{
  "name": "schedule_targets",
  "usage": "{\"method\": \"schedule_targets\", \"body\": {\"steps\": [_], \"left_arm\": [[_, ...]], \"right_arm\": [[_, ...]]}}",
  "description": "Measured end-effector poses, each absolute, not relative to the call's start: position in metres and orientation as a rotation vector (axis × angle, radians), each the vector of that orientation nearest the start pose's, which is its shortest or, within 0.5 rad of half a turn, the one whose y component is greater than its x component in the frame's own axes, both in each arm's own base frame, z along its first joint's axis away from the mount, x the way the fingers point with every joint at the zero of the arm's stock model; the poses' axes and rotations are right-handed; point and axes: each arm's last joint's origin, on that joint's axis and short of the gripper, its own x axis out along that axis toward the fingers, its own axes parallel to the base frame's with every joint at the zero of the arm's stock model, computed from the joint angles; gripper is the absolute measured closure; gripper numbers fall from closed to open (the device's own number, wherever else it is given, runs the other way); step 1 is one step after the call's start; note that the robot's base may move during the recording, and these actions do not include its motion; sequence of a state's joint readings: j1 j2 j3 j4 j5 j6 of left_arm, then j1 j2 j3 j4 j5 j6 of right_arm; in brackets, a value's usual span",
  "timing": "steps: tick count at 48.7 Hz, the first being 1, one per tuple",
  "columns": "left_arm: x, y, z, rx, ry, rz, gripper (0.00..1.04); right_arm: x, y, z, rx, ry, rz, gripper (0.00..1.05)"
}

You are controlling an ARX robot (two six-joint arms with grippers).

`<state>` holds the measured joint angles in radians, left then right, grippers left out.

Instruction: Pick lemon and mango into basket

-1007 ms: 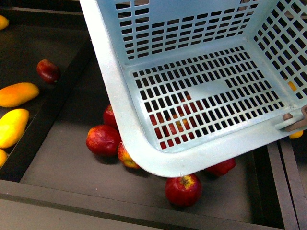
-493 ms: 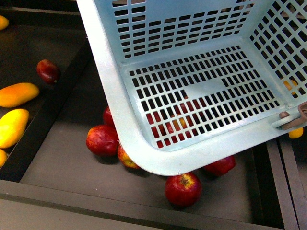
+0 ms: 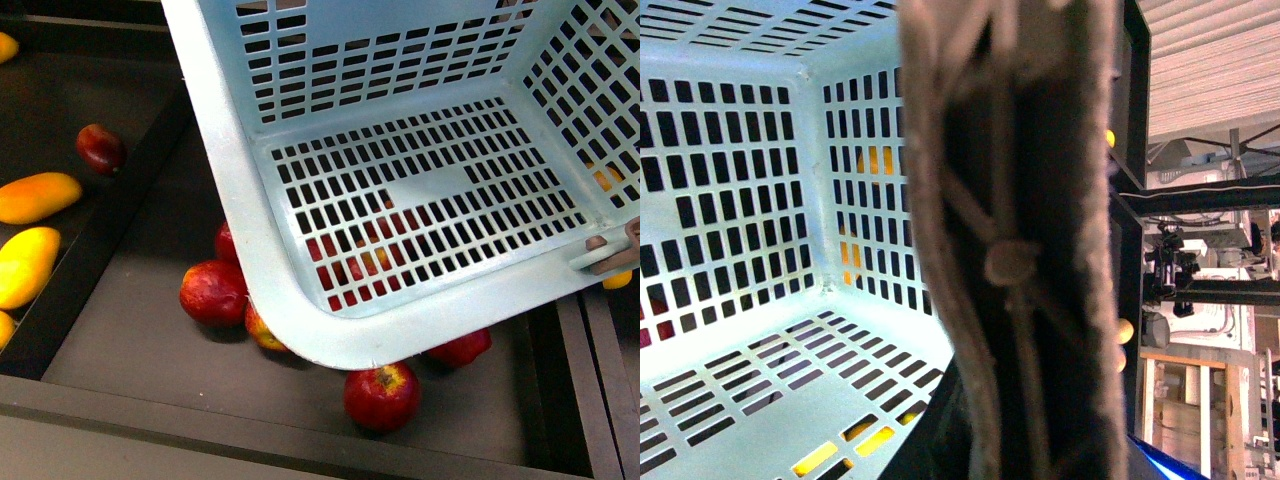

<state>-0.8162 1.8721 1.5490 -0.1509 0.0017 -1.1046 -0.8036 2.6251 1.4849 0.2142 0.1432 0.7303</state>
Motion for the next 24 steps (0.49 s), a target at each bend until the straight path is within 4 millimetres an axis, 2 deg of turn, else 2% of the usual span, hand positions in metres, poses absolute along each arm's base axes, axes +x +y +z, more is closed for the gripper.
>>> {"method": "schedule_targets", "body": {"steps": [13,24], "left_arm": [[0.298,-0.317,0.291,-0.831,0.826,-0.462,1.00],[0.298,-0.317,0.291,-0.831,0.826,-0.462,1.00]], "right_arm": [[0.330,-0.339,-0.033,0.659,0.698,-1.018,0.09],[0.337,-0.341,-0.027,0.577,0.732,-0.945,0.09]]}}
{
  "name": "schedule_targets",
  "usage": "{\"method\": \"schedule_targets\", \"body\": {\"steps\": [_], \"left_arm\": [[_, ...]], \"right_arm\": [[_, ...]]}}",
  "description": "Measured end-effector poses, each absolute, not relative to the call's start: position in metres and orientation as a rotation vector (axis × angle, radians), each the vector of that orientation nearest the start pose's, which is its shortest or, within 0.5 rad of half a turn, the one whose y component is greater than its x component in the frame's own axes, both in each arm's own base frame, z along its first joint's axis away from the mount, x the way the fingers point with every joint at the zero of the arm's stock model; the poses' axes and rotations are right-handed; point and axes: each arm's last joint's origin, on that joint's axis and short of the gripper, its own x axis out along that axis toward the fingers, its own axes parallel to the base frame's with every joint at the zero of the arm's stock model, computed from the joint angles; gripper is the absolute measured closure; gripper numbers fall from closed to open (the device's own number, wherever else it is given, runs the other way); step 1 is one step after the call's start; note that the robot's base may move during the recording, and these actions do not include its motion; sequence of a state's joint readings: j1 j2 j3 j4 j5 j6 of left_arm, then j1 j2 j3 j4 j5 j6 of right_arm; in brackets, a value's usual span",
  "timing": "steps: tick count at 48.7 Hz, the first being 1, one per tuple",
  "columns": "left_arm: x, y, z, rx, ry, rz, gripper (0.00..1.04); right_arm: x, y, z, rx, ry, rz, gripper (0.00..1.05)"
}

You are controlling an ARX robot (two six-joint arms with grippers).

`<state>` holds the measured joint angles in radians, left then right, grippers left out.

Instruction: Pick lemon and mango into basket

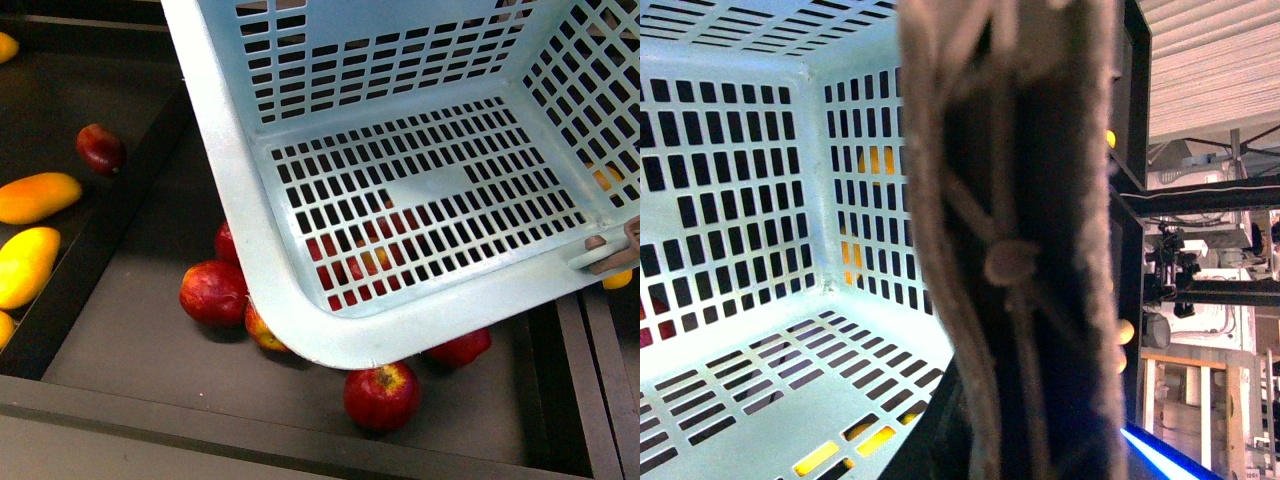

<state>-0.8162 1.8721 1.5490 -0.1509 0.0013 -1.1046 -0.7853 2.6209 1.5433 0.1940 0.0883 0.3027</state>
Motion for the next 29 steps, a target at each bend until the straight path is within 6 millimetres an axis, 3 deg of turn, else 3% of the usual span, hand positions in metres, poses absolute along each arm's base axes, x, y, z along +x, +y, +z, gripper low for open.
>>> {"method": "schedule_targets", "body": {"steps": [29], "left_arm": [[0.298,-0.317,0.291,-0.831,0.826,-0.462,1.00]], "right_arm": [[0.360,-0.346,-0.048,0.549,0.749,-0.919,0.09]]}}
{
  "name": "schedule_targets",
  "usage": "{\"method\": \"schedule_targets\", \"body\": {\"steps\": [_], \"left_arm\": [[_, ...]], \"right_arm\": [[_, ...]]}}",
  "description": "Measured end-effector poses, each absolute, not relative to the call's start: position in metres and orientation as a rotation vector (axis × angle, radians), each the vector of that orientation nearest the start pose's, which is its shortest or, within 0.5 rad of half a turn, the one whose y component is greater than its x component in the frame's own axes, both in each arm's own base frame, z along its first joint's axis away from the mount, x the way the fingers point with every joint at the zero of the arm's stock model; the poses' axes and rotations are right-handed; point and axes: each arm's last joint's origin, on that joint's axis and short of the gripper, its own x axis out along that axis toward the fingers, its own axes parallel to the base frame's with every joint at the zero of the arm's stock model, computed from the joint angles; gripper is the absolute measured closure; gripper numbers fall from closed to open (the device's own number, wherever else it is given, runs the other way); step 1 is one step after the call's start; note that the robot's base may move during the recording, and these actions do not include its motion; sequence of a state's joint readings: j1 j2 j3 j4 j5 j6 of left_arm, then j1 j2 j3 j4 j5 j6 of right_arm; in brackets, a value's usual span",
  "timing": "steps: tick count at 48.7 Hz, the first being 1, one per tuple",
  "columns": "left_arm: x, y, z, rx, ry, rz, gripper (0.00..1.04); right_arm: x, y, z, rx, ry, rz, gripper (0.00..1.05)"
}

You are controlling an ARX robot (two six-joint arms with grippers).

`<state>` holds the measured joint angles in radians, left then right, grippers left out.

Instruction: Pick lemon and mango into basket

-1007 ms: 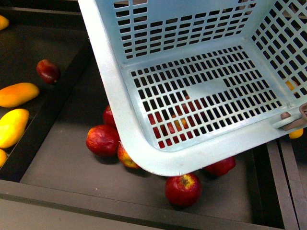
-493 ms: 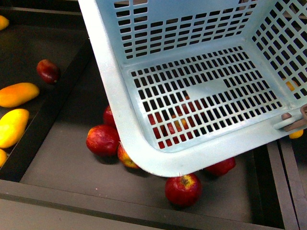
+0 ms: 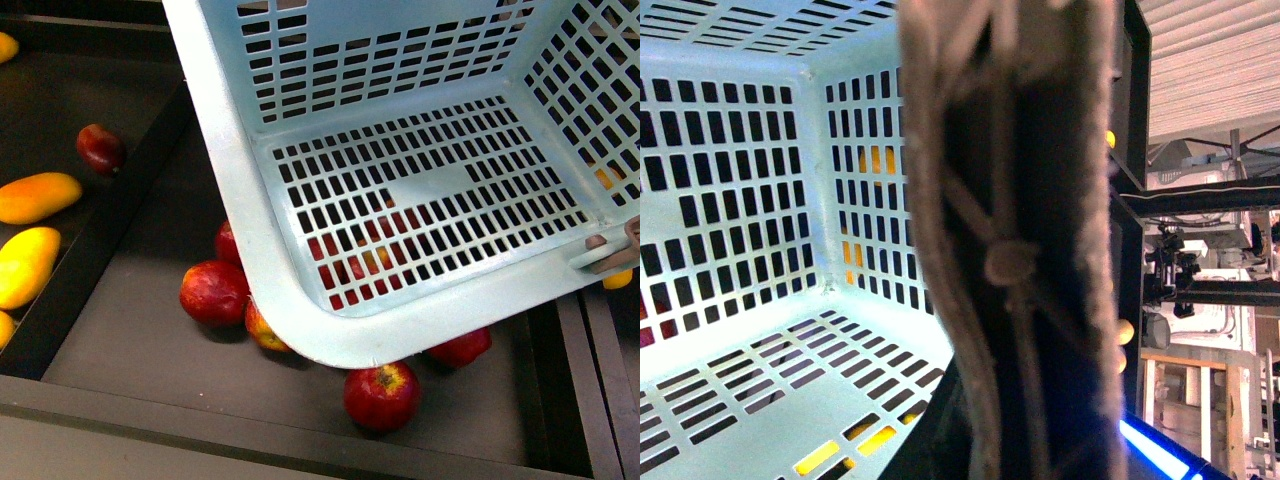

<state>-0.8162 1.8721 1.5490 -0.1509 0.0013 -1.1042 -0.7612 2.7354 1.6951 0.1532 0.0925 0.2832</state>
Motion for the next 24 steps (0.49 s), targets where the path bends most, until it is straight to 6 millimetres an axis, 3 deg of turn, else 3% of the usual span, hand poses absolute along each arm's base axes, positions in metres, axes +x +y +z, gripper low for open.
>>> {"method": "schedule_targets", "body": {"steps": [24], "left_arm": [[0.2985,-0.3175,0.2906,-0.831,0.826,-0.461,1.00]], "right_arm": [[0.3620,-0.3506,-0.0541,0.543,0.703,-0.928,0.09]]}}
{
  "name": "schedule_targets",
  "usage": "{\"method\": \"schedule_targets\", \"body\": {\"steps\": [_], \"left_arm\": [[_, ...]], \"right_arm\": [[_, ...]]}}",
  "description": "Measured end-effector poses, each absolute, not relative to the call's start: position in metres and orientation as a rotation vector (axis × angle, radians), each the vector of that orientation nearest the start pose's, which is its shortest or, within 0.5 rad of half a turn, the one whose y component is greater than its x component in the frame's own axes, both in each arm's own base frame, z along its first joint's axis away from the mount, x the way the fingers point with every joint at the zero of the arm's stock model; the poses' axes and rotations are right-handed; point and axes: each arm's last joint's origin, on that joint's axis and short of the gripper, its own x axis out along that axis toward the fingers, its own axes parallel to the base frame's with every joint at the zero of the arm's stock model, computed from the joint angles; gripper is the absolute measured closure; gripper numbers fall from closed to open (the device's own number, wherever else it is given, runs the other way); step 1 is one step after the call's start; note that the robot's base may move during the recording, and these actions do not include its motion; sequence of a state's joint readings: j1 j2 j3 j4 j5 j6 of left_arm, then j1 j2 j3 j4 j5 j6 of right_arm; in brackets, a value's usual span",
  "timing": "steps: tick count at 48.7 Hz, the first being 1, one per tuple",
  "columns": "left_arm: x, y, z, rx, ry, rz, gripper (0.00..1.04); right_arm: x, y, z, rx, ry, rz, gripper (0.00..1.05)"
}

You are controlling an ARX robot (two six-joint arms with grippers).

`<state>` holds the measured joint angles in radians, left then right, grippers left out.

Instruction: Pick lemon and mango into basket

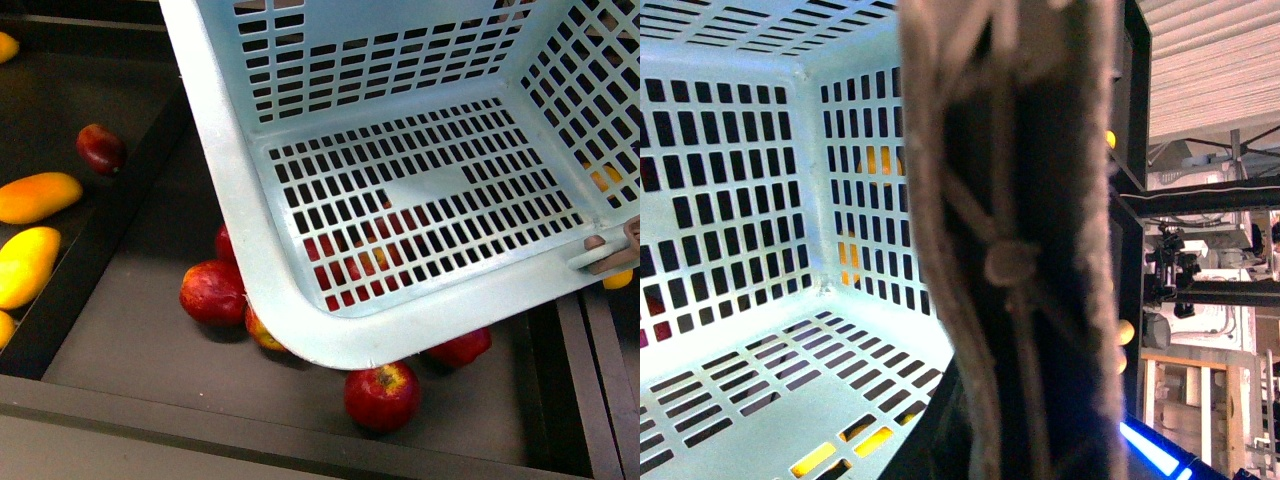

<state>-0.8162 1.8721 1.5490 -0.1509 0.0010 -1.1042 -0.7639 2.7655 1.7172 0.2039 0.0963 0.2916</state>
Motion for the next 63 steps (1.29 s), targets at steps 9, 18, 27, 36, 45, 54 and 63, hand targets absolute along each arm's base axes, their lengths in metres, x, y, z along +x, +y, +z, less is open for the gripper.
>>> {"method": "schedule_targets", "body": {"steps": [9,18,27,36,45,54,63], "left_arm": [[0.298,-0.317,0.291,-0.831,0.826,-0.462,1.00],[0.298,-0.317,0.291,-0.831,0.826,-0.461,1.00],[0.298,-0.317,0.291,-0.831,0.826,-0.461,1.00],[0.298,-0.317,0.291,-0.831,0.826,-0.461,1.00],[0.298,-0.317,0.291,-0.831,0.826,-0.461,1.00],[0.298,-0.317,0.291,-0.831,0.826,-0.462,1.00],[0.298,-0.317,0.291,-0.831,0.826,-0.462,1.00]], "right_arm": [[0.361,-0.352,-0.054,0.542,0.680,-0.942,0.09],[0.360,-0.352,-0.055,0.555,0.671,-0.950,0.28],[0.358,-0.349,-0.057,0.568,0.673,-0.947,0.33],[0.351,-0.344,-0.054,0.583,0.679,-0.939,0.33],[0.338,-0.337,-0.017,0.582,0.648,-0.889,0.33],[0.327,-0.321,0.057,0.453,0.580,-0.768,0.33],[0.309,-0.293,0.115,0.363,0.508,-0.656,0.33]]}}
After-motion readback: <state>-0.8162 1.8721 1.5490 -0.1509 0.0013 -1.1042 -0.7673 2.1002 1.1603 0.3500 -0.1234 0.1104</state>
